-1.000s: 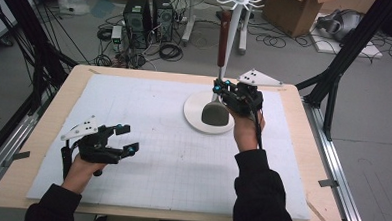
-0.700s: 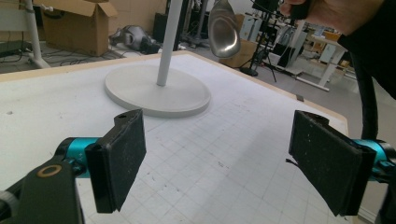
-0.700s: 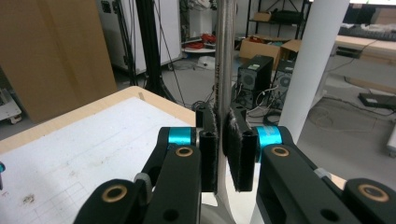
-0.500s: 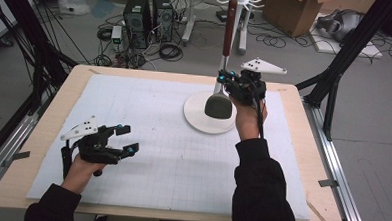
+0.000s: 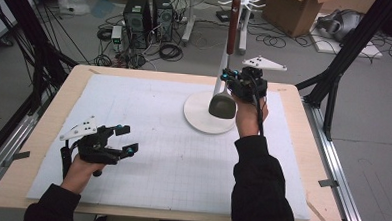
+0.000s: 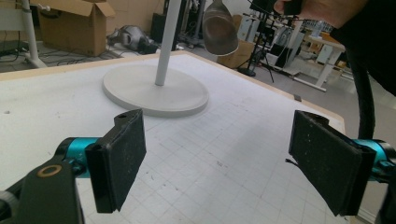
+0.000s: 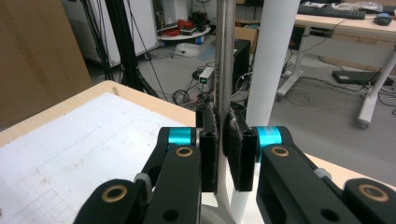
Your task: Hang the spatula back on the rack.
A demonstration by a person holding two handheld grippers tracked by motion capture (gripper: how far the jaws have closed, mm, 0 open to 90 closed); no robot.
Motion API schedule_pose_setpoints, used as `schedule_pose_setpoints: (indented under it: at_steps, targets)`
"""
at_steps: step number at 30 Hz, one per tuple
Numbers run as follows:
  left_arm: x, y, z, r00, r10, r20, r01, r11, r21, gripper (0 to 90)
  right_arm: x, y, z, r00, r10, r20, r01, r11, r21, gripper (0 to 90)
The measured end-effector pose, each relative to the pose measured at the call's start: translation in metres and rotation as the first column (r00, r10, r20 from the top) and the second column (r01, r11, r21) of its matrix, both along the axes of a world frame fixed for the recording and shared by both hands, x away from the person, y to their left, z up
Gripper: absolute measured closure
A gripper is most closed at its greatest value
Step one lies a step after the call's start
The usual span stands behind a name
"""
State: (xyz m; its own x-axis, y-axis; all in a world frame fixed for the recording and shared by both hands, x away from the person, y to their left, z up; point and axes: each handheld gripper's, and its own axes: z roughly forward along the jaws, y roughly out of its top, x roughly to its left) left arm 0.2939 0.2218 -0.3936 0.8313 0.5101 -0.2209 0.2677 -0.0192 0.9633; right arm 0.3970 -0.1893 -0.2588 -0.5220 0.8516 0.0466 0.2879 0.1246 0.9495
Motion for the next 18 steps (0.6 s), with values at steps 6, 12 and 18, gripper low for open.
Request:
schedule_pose_setpoints:
  at_steps: [6,12,18]
  targets:
    - [0.000,0.000,0.000,1.0000,0.006,-0.004,-0.006,1.0000,-0.008,19.2,0.001,-0.001,-0.003,1.0000,-0.005,-0.003,0.005,1.0000,-0.006,84.0]
    - [0.001,0.002,-0.002,0.9999,0.012,-0.003,-0.012,0.9999,-0.011,19.1,-0.003,-0.004,-0.008,0.9994,-0.012,0.032,0.011,0.9999,0.010,70.3]
    - [0.004,0.005,-0.002,0.9993,0.036,0.007,-0.036,0.9992,-0.017,19.0,-0.020,-0.020,-0.016,0.9970,-0.022,0.073,0.018,0.9984,0.053,48.4]
